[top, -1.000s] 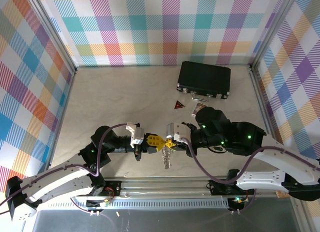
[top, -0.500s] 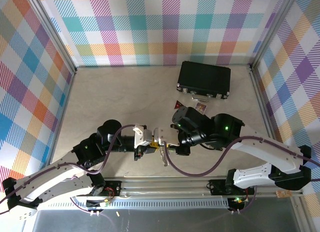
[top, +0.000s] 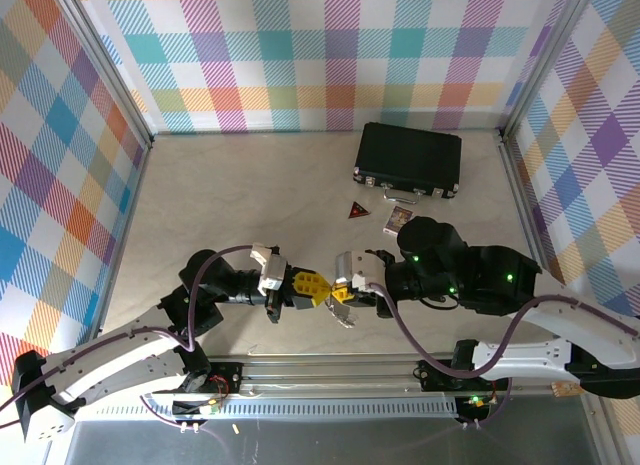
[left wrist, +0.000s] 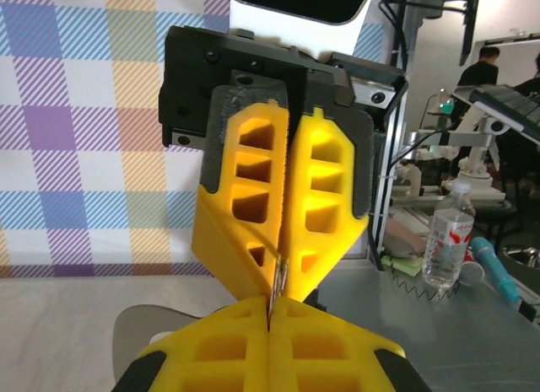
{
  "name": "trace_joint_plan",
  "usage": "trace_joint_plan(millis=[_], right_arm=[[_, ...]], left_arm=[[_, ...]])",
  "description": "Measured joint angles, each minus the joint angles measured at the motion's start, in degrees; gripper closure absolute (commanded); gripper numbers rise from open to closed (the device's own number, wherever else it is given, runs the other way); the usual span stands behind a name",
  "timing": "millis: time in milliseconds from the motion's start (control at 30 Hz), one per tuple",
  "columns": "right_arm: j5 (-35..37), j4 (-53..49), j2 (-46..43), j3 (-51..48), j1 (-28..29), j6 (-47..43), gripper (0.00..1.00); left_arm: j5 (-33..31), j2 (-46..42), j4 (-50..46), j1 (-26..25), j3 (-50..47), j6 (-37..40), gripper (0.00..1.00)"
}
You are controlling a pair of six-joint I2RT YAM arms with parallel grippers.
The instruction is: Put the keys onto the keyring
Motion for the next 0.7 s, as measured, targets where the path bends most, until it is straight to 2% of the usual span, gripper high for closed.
trace_joint_plan(millis=[133, 200, 400, 433, 500, 667, 700], right_arm=[[-0.1, 0.1, 0.0, -0.2, 0.0, 0.1, 1.0], [0.7, -0.5, 0.8, 0.1, 0.0, -0.4, 1.0], [4.7, -8.5, 8.2, 6.1, 0.0, -3.8, 1.0], [5.4, -9.5, 9.0, 6.7, 0.0, -4.2, 1.0], [6.9, -11.7, 10.9, 8.0, 0.1, -5.0, 1.0], [9.2, -15.5, 14.2, 9.0, 0.5, -5.9, 1.0], [9.1, -15.5, 14.2, 8.9, 0.5, -5.9, 0.96]], left_arm=[[-0.2, -0.3, 1.0, 0.0, -0.8, -0.4, 0.98], [-1.6, -1.3, -1.9, 0.0, -0.6, 1.3, 0.87], [-8.3, -2.6, -23.8, 0.0, 6.0, 10.9, 0.86], [-9.1, -2.3, -26.7, 0.0, 7.1, 12.2, 0.86], [-10.5, -1.2, -31.7, 0.0, 9.2, 14.6, 1.0], [-11.5, -0.2, -36.0, 0.0, 9.1, 17.4, 1.0], [-11.4, -0.6, -35.2, 0.0, 8.5, 17.2, 1.0]])
